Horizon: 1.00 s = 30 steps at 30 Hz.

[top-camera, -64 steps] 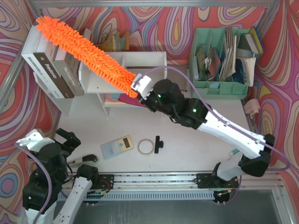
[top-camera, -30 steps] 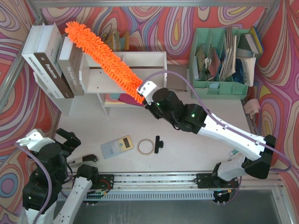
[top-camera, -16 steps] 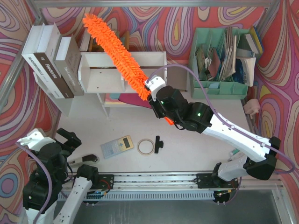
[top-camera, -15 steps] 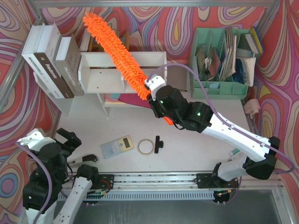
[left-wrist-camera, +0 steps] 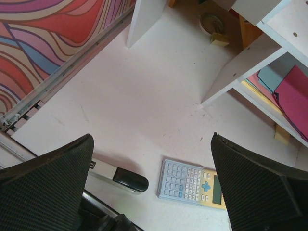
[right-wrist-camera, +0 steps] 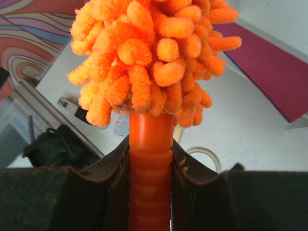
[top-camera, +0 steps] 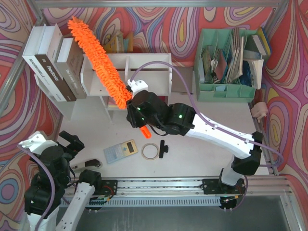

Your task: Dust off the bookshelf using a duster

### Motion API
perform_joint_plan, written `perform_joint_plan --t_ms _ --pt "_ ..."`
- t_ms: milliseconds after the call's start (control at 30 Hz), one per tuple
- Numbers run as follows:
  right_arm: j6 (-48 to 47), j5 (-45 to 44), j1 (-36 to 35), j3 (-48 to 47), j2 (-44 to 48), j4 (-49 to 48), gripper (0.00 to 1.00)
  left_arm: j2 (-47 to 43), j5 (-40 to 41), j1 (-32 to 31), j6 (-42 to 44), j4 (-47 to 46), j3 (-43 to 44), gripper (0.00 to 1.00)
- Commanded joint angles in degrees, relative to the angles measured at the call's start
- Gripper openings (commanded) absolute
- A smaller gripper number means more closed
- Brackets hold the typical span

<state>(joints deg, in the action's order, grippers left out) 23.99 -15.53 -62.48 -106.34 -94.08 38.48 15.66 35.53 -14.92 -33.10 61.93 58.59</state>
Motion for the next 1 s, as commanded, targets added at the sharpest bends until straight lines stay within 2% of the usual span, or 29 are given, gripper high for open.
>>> perform_joint_plan --t_ms 0,233,400,700,967 --pt "8.35 -0.77 -0.20 -5.30 -2.11 2.17 0.00 -0.40 -0.29 0.37 1.02 -1.10 -0.93 0.99" --pt "13.10 0.91 -2.00 -6.67 -5.24 1.30 0.00 -0.22 -0.56 0.42 1.20 -1.18 -0.95 0.98" --pt "12.85 -3.39 -3.08 -10.16 -7.08 4.42 0.00 -0.39 -0.51 0.59 1.20 -1.21 -1.02 0.98" --pt "14.42 -16.89 -2.99 -6.36 -0.71 10.21 0.00 -0.49 -0.51 0.59 1.20 -1.24 -1.02 0.98" --pt "17.25 -21.79 -1.95 -2.62 5.97 15.58 0.00 -0.41 -0.63 0.67 1.20 -1.28 -1.06 0.98"
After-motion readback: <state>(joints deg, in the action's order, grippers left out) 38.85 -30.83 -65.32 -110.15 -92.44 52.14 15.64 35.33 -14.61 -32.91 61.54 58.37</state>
